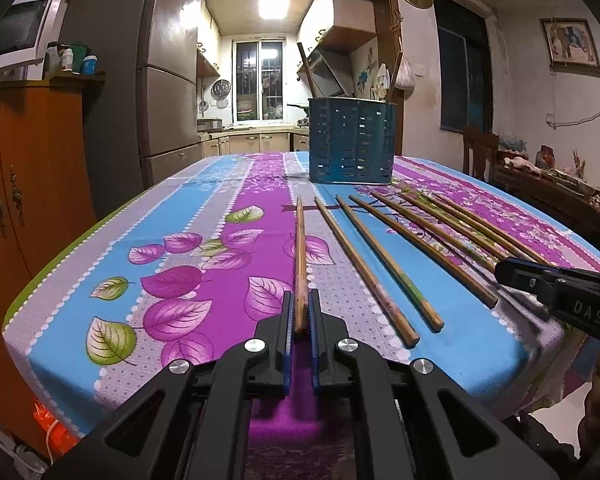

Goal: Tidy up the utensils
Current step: 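Close the left tool on a chopstick while the right tool grasps another, then lift both held chopsticks and carry them over the blue holder, then lower both chopsticks into the holder and open both tools, then withdraw both tools and move them back to the remaining chopsticks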

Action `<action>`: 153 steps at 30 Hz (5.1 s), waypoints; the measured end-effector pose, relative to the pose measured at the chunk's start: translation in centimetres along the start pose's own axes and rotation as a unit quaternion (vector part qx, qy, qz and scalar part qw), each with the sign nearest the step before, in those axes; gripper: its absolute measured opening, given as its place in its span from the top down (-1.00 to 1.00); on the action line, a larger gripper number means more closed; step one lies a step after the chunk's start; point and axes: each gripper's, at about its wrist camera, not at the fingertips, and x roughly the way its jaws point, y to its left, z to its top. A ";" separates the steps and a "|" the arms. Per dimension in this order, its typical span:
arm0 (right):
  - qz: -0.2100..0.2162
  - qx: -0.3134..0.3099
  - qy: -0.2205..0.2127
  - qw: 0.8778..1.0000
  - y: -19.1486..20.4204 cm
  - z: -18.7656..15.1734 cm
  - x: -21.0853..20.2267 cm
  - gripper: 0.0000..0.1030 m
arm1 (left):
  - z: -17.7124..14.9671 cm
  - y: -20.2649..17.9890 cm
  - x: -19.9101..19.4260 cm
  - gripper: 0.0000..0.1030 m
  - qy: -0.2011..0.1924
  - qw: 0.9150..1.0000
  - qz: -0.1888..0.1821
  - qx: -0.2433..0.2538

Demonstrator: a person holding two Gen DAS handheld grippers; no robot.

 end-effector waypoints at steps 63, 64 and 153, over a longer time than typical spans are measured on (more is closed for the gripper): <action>0.039 -0.114 -0.159 0.980 1.1 22.0 -4.4 0.91 | 25.4 2.3 -0.2 0.85 -0.145 0.984 -0.094 0.041; 0.039 -0.114 -0.160 0.980 1.1 22.1 -4.7 0.91 | 25.5 2.2 -0.2 0.85 -0.145 0.984 -0.098 0.039; -0.071 -0.073 -0.023 0.995 -8.1 -1.1 -8.3 0.38 | 2.3 -5.2 -2.7 0.28 0.078 0.988 -0.074 0.111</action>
